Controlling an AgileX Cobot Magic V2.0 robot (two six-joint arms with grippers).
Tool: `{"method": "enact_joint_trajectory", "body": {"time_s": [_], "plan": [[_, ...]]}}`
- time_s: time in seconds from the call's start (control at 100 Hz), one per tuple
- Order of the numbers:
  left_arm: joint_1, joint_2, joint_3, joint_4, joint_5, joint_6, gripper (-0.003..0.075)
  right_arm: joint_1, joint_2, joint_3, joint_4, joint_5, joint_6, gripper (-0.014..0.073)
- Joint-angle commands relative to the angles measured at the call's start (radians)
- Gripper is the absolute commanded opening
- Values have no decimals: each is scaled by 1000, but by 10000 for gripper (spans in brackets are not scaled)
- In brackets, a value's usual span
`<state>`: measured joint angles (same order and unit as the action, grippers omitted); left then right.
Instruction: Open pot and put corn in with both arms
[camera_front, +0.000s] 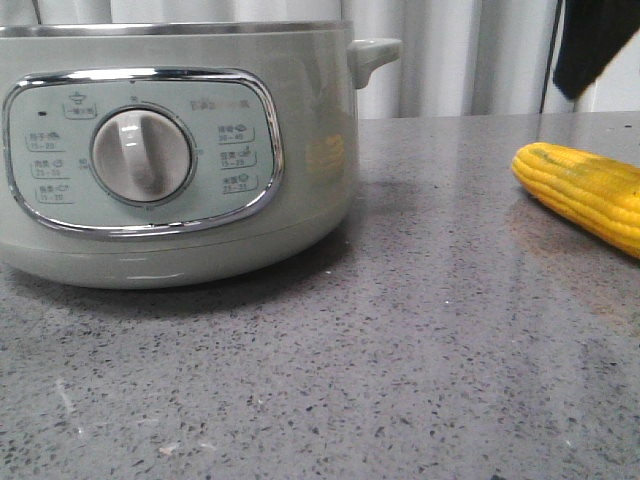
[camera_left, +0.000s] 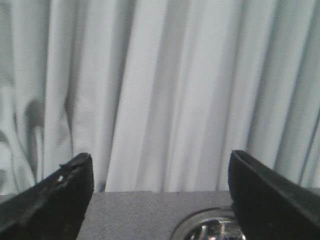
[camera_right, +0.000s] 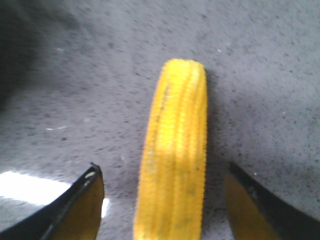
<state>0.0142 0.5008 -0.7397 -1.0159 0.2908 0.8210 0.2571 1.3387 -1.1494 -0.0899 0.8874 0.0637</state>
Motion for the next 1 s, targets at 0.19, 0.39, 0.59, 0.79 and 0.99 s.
{"method": "enact_joint_trajectory", "body": {"time_s": [0.19, 0.39, 0.59, 0.79, 0.99], "plan": [[-75, -5, -32, 8, -4, -9, 480, -29, 131, -32, -38, -42, 15, 440], [-125, -5, -32, 30, -8, -9, 480, -31, 224, -32, -20, -69, 27, 440], [-147, -5, -23, 55, -22, -9, 480, -31, 256, -32, -1, -69, 40, 370], [-147, -5, -23, 55, -22, -9, 480, -31, 182, -69, 29, -65, 43, 125], [-147, -5, -23, 55, -22, -9, 480, -25, 61, -235, 114, -78, 43, 99]]}}
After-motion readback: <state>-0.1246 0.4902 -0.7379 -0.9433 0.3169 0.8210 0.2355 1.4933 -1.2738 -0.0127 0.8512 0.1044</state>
